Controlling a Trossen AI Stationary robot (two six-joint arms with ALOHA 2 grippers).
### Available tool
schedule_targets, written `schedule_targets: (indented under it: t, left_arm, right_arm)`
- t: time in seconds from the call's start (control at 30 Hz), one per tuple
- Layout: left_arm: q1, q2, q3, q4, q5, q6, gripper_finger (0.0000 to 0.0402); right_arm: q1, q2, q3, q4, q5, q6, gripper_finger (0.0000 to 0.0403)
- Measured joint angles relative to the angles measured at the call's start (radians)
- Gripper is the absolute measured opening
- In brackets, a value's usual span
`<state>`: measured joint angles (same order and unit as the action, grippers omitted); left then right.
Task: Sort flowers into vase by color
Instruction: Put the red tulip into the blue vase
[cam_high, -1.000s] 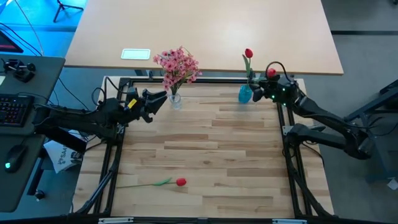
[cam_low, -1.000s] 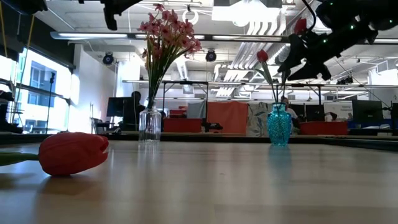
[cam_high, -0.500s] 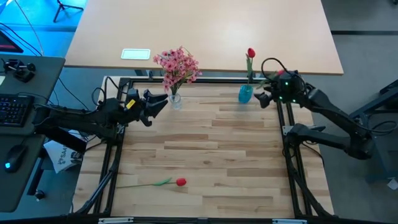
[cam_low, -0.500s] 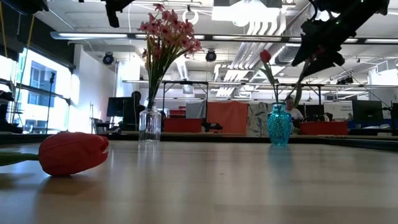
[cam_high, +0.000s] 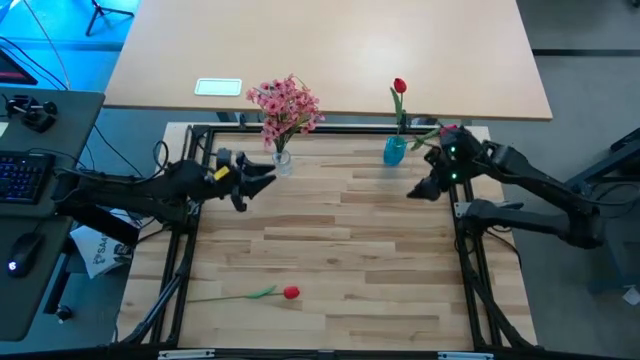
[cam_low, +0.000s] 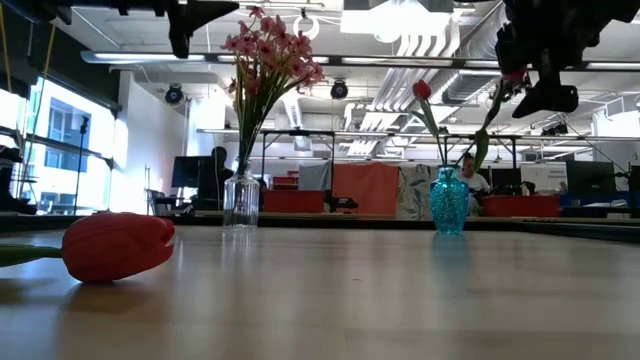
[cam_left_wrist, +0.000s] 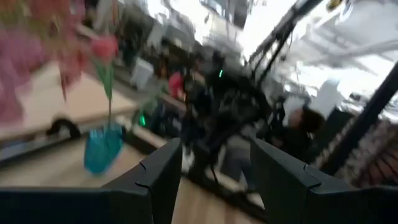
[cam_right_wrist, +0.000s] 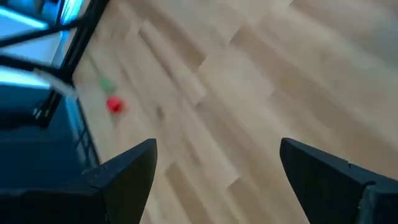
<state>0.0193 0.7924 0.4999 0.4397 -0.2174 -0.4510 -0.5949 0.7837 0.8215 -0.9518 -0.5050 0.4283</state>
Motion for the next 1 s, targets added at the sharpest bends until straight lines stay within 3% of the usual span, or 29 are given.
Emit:
schedule_targets:
  t: [0.13,0.27,0.4,0.57,0.77,1.0]
  left_arm:
    - [-0.025,-0.001,0.000,-0.147,0.068,-0.060,0.0177]
    - [-0.136,0.032,0.000,-0.300,0.147,-0.145,0.0160]
    - [-0.333,0.086,0.000,-0.416,0.217,-0.289,0.0134]
    - [-0.639,0.185,0.000,-0.483,0.221,-0.459,0.0110]
    - [-0.883,0.307,0.000,-0.505,0.169,-0.596,0.0106]
    - [-0.932,0.448,0.000,-0.532,0.169,-0.544,0.0141]
  right_arm:
    - [0.161,0.000,-0.001,0.020,0.051,0.110,0.0334]
    - [0.334,0.002,-0.001,0.079,0.131,0.250,0.0334]
    - [0.499,0.018,-0.001,0.110,0.255,0.349,0.0334]
    - [0.672,0.082,-0.002,0.148,0.402,0.476,0.0334]
    - [0.802,0.212,-0.002,0.335,0.463,0.574,0.0334]
    - [0.861,0.334,-0.002,0.449,0.464,0.647,0.0334]
